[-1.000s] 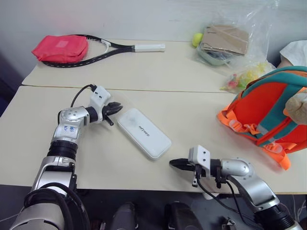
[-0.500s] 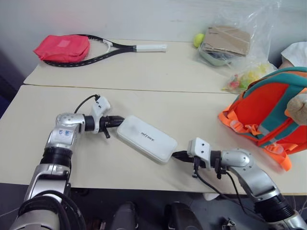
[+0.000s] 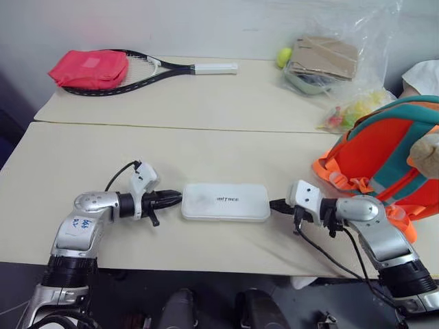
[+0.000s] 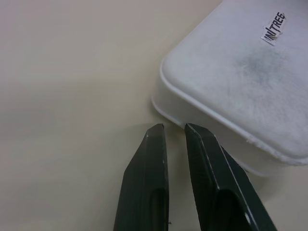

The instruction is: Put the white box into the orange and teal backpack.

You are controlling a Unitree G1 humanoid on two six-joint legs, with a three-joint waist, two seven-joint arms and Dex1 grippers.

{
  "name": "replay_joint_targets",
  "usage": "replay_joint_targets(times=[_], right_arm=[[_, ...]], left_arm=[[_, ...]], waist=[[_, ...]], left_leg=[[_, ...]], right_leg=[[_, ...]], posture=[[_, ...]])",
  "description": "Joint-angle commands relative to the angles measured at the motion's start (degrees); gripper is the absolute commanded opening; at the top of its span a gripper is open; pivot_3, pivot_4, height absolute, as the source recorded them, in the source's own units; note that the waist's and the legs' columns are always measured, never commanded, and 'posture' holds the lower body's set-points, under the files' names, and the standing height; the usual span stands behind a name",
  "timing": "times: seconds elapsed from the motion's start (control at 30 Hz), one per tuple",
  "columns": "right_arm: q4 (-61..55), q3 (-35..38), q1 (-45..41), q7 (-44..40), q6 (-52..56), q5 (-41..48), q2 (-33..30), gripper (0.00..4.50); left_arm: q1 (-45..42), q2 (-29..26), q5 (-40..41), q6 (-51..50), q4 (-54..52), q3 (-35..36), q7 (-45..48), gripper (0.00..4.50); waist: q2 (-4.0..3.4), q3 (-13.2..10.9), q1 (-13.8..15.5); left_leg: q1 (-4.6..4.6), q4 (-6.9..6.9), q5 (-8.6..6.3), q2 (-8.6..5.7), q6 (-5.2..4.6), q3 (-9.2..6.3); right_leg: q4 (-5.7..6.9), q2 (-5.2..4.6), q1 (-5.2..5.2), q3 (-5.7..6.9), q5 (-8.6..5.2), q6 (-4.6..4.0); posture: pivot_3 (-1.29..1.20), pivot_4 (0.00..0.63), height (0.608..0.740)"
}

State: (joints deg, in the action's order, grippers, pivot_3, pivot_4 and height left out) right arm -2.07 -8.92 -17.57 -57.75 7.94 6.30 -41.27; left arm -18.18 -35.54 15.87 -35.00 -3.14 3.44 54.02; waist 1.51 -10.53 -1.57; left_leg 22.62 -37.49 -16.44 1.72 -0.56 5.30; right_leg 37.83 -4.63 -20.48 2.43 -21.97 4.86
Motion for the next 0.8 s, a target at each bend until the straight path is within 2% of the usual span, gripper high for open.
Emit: replay_joint_targets(times=[0.03, 0.07, 0.1, 0.17, 0.23, 0.4, 0.43, 0.47, 0.57, 0.8], right_arm=[[2.32, 1.23, -0.57, -0.81, -2.65, -1.50, -2.40, 0.00], [3.32, 1.39, -0.91, -0.93, -3.08, -1.74, -2.75, 0.00], [4.04, 1.46, -1.16, -1.00, -3.46, -1.89, -2.98, 0.00], [5.19, 1.22, -2.03, -1.11, -4.02, -2.03, -2.94, 0.00], [5.85, 0.89, -2.76, -1.18, -4.29, -2.06, -2.62, 0.00], [5.56, -0.05, -3.36, -1.21, -4.23, -2.35, -1.41, 0.00], [5.55, -0.14, -3.47, -1.25, -4.21, -2.41, -1.21, 0.00], [5.38, -0.21, -3.53, -1.24, -4.12, -2.46, -0.95, 0.00], [4.72, -0.40, -3.48, -1.23, -3.82, -2.52, -0.34, 0.00], [4.02, -0.83, -3.60, -1.26, -3.55, -2.90, 0.79, 0.00]], left_arm=[[1.91, -5.04, 6.56, -10.61, -0.64, 5.32, 2.28, 0.70], [1.71, -6.35, 10.30, -17.84, 0.37, 7.01, 3.35, 1.08], [1.47, -7.21, 13.01, -22.99, 0.97, 8.15, 3.79, 1.28], [-0.20, -10.12, 18.17, -33.96, 2.88, 7.81, 6.31, 1.85], [-1.12, -13.03, 20.36, -38.16, 3.91, 5.19, 9.24, 2.47], [-10.32, -9.52, 17.65, -41.61, 14.02, 0.95, 3.72, 3.93], [-11.96, -8.47, 17.47, -42.12, 15.98, 0.86, 2.89, 4.31], [-14.79, -6.76, 18.16, -45.86, 19.56, 1.87, 1.99, 4.48], [-22.05, -2.48, 19.71, -55.58, 28.25, 4.39, 0.37, 4.48], [-28.53, 3.03, 20.17, -57.50, 34.73, 3.73, -3.93, 4.48]], waist=[[-0.01, 0.00, -0.02], [0.00, 0.00, -0.06], [0.00, 0.00, -0.15], [-0.01, -0.01, -0.14], [-0.01, -0.01, -0.07], [-0.02, 0.00, 0.73], [-0.03, 0.01, 0.76], [-0.06, 0.02, 0.76], [-0.13, 0.05, 1.13], [-0.13, 0.05, 1.20]], left_leg=[[0.00, 0.01, 0.00, 0.00, 0.00, 0.00], [-0.01, 0.03, 0.00, 0.00, 0.00, 0.00], [-0.02, 0.03, 0.01, 0.03, 0.01, 0.00], [-0.09, 0.04, 0.01, 0.01, 0.02, 0.00], [-0.13, 0.04, 0.01, 0.01, 0.02, 0.00], [-0.16, 0.00, 0.02, -0.08, -0.01, -0.05], [-0.19, -0.06, 0.03, -0.07, 0.00, -0.05], [-0.24, -0.05, 0.03, -0.07, 0.01, -0.03], [-0.32, -0.06, 0.04, -0.08, 0.00, -0.02], [-0.25, -0.10, 0.01, -0.07, 0.02, -0.01]], right_leg=[[-0.01, 0.00, -0.01, 0.00, 0.00, 0.00], [-0.01, 0.00, -0.01, 0.00, 0.00, 0.00], [0.01, 0.01, 0.00, 0.00, 0.00, 0.00], [0.00, 0.00, 0.02, -0.02, 0.00, 0.00], [0.00, 0.00, 0.07, -0.04, 0.00, 0.00], [0.00, -0.07, 0.16, -0.02, 0.00, 0.00], [0.03, -0.05, 0.18, -0.01, 0.00, 0.00], [0.03, -0.05, 0.22, -0.04, 0.00, 0.00], [0.10, -0.04, 0.28, -0.04, 0.00, 0.00], [0.12, 0.00, 0.23, -0.06, 0.00, 0.00]], posture=[[0.00, 0.150, 0.740], [0.00, 0.150, 0.740], [0.00, 0.150, 0.740], [0.00, 0.150, 0.740], [0.00, 0.150, 0.740], [0.00, 0.150, 0.740], [0.00, 0.150, 0.740], [0.00, 0.150, 0.740], [0.00, 0.150, 0.740], [0.00, 0.150, 0.740]])
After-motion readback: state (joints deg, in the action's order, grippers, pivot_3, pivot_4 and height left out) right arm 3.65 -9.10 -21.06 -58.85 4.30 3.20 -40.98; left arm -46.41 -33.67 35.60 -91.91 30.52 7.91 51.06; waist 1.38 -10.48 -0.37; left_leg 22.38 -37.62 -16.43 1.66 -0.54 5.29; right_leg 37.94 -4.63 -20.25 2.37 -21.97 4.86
